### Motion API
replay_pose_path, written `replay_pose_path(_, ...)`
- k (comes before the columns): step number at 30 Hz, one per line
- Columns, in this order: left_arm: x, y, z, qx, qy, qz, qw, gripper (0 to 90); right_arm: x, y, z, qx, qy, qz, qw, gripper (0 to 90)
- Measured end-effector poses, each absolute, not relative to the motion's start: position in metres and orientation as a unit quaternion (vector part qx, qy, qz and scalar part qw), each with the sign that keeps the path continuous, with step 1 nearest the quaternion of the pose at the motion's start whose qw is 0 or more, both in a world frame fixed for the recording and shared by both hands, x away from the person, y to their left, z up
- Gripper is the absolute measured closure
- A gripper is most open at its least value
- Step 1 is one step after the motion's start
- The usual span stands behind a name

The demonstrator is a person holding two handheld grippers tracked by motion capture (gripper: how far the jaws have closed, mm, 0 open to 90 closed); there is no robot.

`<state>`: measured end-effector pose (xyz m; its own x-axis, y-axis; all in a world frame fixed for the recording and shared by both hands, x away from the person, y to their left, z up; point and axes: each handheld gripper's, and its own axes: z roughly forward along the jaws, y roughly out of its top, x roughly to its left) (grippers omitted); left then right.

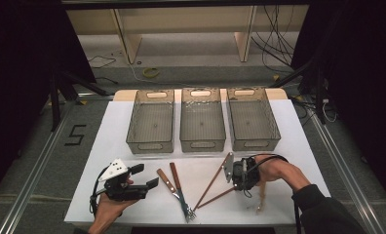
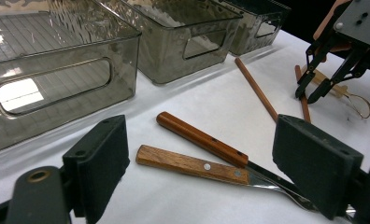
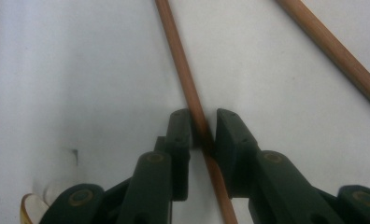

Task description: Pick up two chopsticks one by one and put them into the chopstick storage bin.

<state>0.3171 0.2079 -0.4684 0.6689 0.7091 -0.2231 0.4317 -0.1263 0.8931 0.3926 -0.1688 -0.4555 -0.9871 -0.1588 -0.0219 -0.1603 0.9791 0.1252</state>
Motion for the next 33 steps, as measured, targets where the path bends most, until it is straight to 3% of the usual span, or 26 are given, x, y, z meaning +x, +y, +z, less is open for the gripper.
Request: replay_pose_path(33, 0.3175, 0.2069, -0.4689, 0.742, 0.384, 0.126, 0.535, 17.8, 0.3900, -0.1703, -0.4537, -0.150, 0.988, 0.028, 0.014, 84.8)
